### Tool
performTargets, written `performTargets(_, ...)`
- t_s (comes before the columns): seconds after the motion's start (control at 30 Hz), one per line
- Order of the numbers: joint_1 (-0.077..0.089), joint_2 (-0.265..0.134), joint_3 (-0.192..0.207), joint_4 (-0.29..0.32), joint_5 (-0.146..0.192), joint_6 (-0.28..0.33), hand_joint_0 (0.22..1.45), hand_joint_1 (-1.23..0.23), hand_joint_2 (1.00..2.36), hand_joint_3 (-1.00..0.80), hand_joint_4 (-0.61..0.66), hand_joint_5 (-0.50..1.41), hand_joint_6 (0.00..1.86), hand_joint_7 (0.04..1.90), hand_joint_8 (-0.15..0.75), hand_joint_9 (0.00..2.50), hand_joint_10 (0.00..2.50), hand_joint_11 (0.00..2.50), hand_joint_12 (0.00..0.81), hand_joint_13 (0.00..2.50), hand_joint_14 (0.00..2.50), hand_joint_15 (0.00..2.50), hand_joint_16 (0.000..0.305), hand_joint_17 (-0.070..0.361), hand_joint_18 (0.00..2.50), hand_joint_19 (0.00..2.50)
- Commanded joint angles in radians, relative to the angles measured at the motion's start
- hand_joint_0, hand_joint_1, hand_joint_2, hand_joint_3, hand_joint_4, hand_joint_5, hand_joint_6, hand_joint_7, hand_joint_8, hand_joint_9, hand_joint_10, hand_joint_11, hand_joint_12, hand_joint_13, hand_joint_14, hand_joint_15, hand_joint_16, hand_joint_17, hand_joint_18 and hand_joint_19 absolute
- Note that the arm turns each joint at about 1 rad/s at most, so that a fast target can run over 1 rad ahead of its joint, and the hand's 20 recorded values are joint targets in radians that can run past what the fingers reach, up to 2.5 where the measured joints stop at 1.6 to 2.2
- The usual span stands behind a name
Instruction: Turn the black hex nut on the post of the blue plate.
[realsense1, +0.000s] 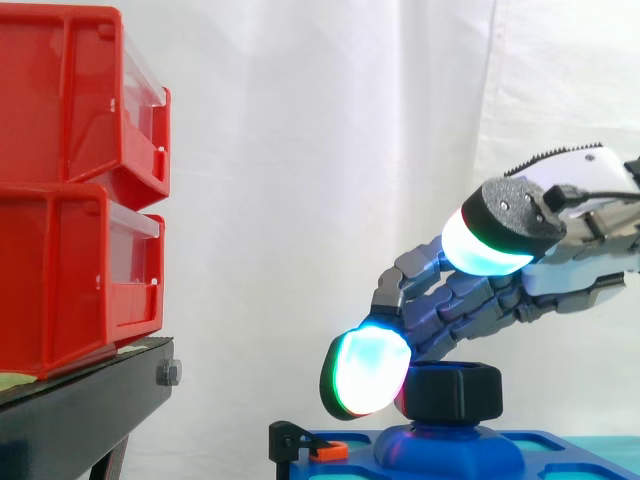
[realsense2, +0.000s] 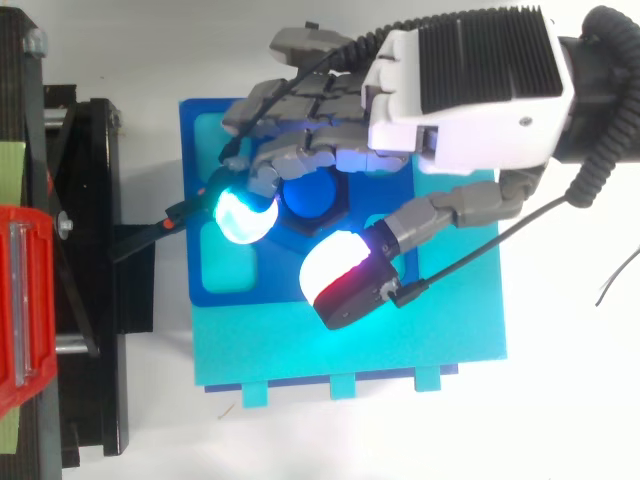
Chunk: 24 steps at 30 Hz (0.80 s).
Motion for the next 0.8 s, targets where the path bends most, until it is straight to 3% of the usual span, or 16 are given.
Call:
performTargets(0.0, -0.017, -0.013, 0.0, 0.028, -0.036, 0.0, 0.47, -0.22, 1.0, -0.5, 0.2, -0.19, 0.5, 0.76, 0.237, 0.26, 0.0, 0.0, 0.359, 0.18, 0.0, 0.0, 0.056, 0.126, 0.0, 0.02)
performTargets(0.13, -0.031, -0.013, 0.0, 0.052, -0.065, 0.0, 0.47, -0.22, 1.0, -0.5, 0.2, -0.19, 0.5, 0.76, 0.237, 0.26, 0.0, 0.0, 0.359, 0.18, 0.0, 0.0, 0.056, 0.126, 0.0, 0.02)
performTargets(0.57, -0.049, -0.013, 0.0, 0.055, -0.079, 0.0, 0.47, -0.22, 1.0, -0.5, 0.2, -0.19, 0.5, 0.76, 0.236, 0.26, 0.0, 0.0, 0.36, 0.19, 0.0, 0.0, 0.056, 0.125, 0.0, 0.02)
performTargets(0.77, -0.062, -0.013, 0.0, 0.055, -0.102, 0.0, 0.47, -0.22, 1.0, -0.5, 0.2, -0.19, 0.5, 0.76, 0.236, 0.26, 0.0, 0.0, 0.36, 0.19, 0.0, 0.0, 0.056, 0.125, 0.0, 0.02)
